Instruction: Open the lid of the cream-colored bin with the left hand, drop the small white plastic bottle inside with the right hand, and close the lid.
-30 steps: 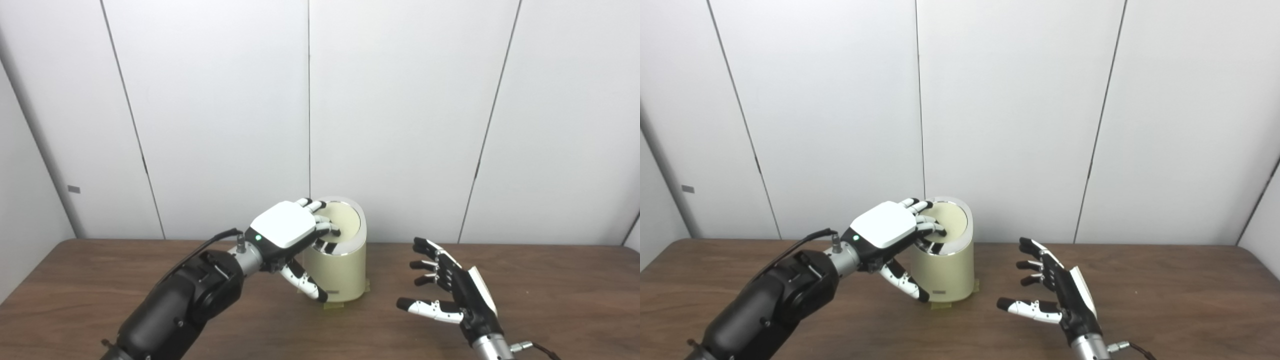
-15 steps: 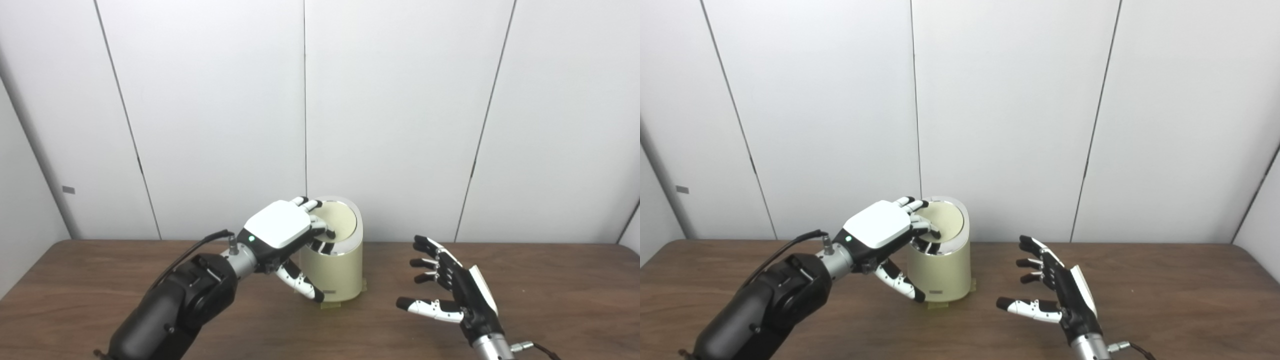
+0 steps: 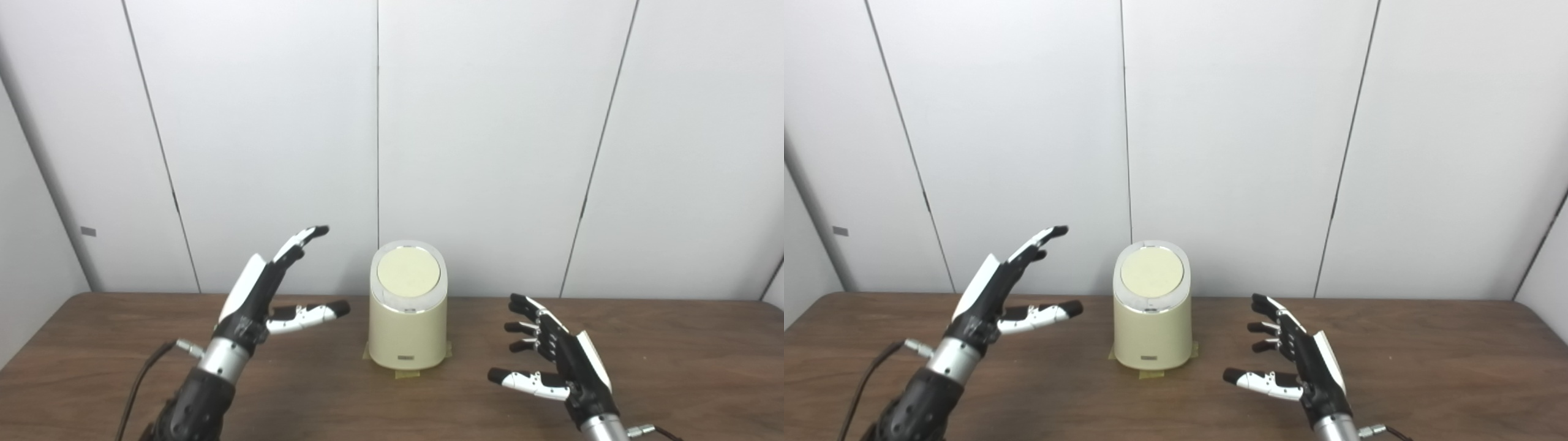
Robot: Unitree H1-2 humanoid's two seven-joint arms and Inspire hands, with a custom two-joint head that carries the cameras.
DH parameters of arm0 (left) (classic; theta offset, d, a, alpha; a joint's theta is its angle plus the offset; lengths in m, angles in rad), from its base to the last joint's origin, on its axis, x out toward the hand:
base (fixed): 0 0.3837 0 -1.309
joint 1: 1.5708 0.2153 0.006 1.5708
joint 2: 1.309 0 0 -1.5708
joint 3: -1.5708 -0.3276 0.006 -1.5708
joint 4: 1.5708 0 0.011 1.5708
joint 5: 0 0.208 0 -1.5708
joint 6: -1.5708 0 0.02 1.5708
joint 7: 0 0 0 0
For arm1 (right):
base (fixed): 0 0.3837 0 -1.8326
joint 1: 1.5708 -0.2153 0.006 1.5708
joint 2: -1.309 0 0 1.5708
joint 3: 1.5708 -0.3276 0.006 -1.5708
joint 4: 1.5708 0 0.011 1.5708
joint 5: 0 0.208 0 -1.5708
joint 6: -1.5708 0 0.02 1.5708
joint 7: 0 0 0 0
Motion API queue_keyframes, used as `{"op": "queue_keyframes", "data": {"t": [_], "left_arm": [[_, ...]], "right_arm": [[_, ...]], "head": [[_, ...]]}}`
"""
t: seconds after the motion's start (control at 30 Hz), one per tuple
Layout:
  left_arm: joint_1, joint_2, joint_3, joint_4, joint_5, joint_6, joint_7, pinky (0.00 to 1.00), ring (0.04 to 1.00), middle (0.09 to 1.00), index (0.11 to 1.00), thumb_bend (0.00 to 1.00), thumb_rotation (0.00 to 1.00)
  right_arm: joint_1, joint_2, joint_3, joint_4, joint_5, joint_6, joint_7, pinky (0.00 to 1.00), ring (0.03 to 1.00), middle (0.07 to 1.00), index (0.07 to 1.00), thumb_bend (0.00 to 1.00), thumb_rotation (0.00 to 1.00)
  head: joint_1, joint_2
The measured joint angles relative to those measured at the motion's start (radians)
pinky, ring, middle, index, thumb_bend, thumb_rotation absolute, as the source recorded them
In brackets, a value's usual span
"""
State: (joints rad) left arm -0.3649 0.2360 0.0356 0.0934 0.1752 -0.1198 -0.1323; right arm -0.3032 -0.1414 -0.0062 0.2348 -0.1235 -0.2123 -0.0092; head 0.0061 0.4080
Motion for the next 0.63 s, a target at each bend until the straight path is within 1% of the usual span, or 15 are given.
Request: {"op": "queue_keyframes", "data": {"t": [0.07, 0.13, 0.23, 0.3, 0.37, 0.43, 0.5, 0.53, 0.63], "left_arm": [[0.057, -0.021, 0.023, 0.0, -0.064, 0.02, 0.0, 0.87, 0.96, 0.977, 0.943, 0.86, 0.49], [0.086, -0.032, 0.04, 0.001, -0.1, 0.026, 0.003, 0.83, 0.917, 0.952, 0.943, 0.86, 0.5], [0.088, -0.041, 0.058, 0.001, -0.148, 0.028, 0.007, 0.81, 0.853, 0.876, 0.923, 0.86, 0.46], [0.088, -0.053, 0.062, 0.001, -0.193, 0.029, 0.004, 0.74, 0.822, 0.845, 0.909, 0.85, 0.42], [0.09, -0.074, 0.06, 0.004, -0.222, 0.029, 0.002, 0.67, 0.78, 0.809, 0.883, 0.83, 0.38], [0.097, -0.092, 0.053, 0.008, -0.225, 0.026, 0.004, 0.54, 0.656, 0.721, 0.817, 0.77, 0.3], [0.107, -0.099, 0.047, 0.014, -0.217, 0.025, 0.008, 0.49, 0.585, 0.666, 0.763, 0.73, 0.23], [0.11, -0.102, 0.046, 0.017, -0.215, 0.025, 0.009, 0.48, 0.574, 0.652, 0.744, 0.71, 0.21], [0.116, -0.102, 0.049, 0.029, -0.215, 0.023, 0.018, 0.5, 0.608, 0.68, 0.745, 0.71, 0.23]], "right_arm": [[0.006, -0.004, -0.002, 0.0, 0.003, 0.0, 0.0, 0.58, 0.745, 0.853, 0.846, 0.85, 0.24], [0.007, -0.006, -0.002, 0.0, 0.003, 0.0, 0.0, 0.59, 0.744, 0.854, 0.848, 0.85, 0.25], [0.006, -0.003, -0.001, -0.002, 0.012, 0.0, 0.004, 0.59, 0.748, 0.858, 0.851, 0.85, 0.23], [0.007, -0.004, -0.002, 0.0, 0.023, -0.002, 0.009, 0.59, 0.753, 0.863, 0.855, 0.84, 0.23], [0.007, -0.006, -0.005, 0.004, 0.026, -0.002, 0.009, 0.6, 0.751, 0.86, 0.853, 0.85, 0.25], [0.007, -0.007, -0.005, 0.004, 0.023, -0.002, 0.009, 0.6, 0.757, 0.86, 0.854, 0.85, 0.27], [0.013, -0.007, -0.006, -0.003, 0.021, 0.001, 0.007, 0.61, 0.763, 0.86, 0.853, 0.84, 0.26], [0.022, -0.007, -0.008, -0.017, 0.021, 0.004, 0.005, 0.61, 0.767, 0.86, 0.855, 0.84, 0.24], [0.047, 0.0, -0.012, -0.043, 0.022, 0.011, 0.001, 0.61, 0.774, 0.861, 0.86, 0.82, 0.22]], "head": [[0.0, 0.0], [0.003, 0.003], [0.006, 0.003], [0.009, 0.003], [0.011, 0.005], [0.012, 0.005], [0.011, 0.009], [0.011, 0.009], [0.011, 0.011]]}}
